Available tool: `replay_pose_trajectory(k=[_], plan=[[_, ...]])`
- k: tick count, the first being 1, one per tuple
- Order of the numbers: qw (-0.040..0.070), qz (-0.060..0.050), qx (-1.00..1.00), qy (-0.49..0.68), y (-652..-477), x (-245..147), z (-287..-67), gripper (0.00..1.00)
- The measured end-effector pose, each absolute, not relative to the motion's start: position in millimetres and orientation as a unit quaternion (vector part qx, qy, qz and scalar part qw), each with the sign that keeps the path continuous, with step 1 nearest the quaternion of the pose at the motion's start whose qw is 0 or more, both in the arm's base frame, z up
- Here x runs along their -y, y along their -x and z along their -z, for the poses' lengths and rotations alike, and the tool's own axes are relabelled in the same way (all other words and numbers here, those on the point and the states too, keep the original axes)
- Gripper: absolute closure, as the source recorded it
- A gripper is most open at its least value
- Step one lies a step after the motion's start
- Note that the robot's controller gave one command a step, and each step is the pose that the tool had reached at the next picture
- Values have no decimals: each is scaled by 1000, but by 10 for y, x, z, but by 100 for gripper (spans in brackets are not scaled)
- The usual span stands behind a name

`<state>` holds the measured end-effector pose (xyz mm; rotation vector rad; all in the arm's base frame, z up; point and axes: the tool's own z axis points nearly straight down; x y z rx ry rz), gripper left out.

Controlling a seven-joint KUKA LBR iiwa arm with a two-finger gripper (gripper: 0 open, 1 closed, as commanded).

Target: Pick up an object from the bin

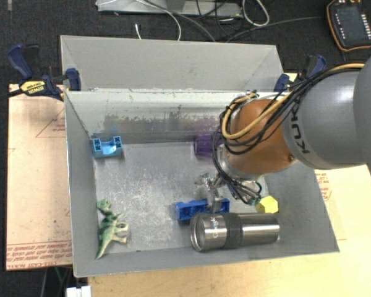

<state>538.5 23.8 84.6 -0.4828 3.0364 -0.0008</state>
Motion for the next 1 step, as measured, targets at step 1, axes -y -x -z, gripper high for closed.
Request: replay_pose_trajectory(k=[1], plan=[[26, 6, -973, 231, -5344, -391, -811, 100]])
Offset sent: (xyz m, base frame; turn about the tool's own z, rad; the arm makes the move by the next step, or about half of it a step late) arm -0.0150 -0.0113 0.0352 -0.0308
